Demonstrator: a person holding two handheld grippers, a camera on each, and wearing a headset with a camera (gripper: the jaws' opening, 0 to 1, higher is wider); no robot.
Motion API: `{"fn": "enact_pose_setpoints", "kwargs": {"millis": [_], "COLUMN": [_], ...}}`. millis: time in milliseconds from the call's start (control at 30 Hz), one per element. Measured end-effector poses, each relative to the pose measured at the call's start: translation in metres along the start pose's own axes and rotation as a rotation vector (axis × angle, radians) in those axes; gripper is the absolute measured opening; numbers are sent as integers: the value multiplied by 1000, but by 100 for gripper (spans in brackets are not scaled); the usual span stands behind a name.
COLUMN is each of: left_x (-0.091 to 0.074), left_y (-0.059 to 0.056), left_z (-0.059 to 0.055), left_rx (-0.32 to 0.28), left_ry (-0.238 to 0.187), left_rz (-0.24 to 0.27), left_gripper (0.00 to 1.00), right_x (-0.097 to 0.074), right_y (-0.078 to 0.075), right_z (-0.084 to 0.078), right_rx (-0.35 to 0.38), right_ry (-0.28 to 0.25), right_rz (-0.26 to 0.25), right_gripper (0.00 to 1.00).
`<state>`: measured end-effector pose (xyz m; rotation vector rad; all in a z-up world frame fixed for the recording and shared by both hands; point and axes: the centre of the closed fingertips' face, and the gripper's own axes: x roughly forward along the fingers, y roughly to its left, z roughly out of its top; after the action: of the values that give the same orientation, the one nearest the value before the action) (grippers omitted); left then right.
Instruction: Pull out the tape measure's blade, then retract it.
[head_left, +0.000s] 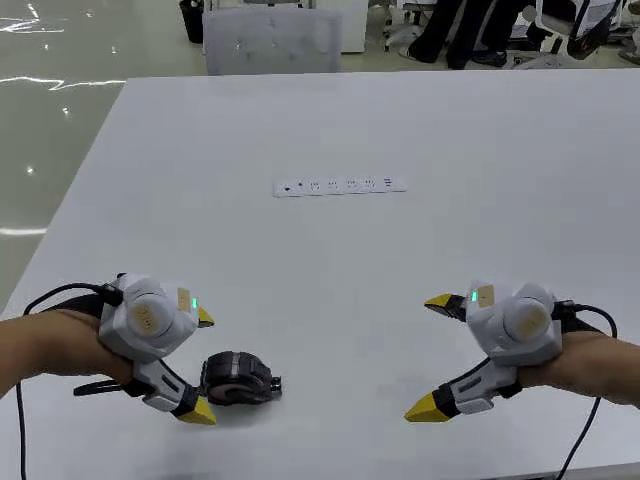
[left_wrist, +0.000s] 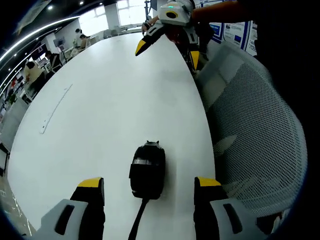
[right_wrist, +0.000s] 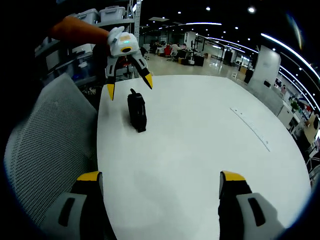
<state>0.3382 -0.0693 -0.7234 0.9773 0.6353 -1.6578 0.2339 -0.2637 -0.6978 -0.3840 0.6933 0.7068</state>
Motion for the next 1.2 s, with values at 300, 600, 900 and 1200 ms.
{"fn": "enact_pose_setpoints", "kwargs": {"millis": [300,600,900,1200], "left_x": [16,33,41,40], "left_y": [1,-3,-1,-1], "left_z": [6,5,-2,-2], "left_rx": [14,17,42,72], "left_ry": [22,42,76,57], "left_rz": [-7,-18,8,6], "left_gripper": [61,53,32,31], "right_x": [22,55,84,108], "right_y": [-1,13,25,39], "right_z": [17,28,43,49], "right_rx": [-18,-7,-53,-87], "right_ry": [-24,-29,-39,-18], "right_rz": [43,117,153,197], "right_gripper": [95,87,78,67]}}
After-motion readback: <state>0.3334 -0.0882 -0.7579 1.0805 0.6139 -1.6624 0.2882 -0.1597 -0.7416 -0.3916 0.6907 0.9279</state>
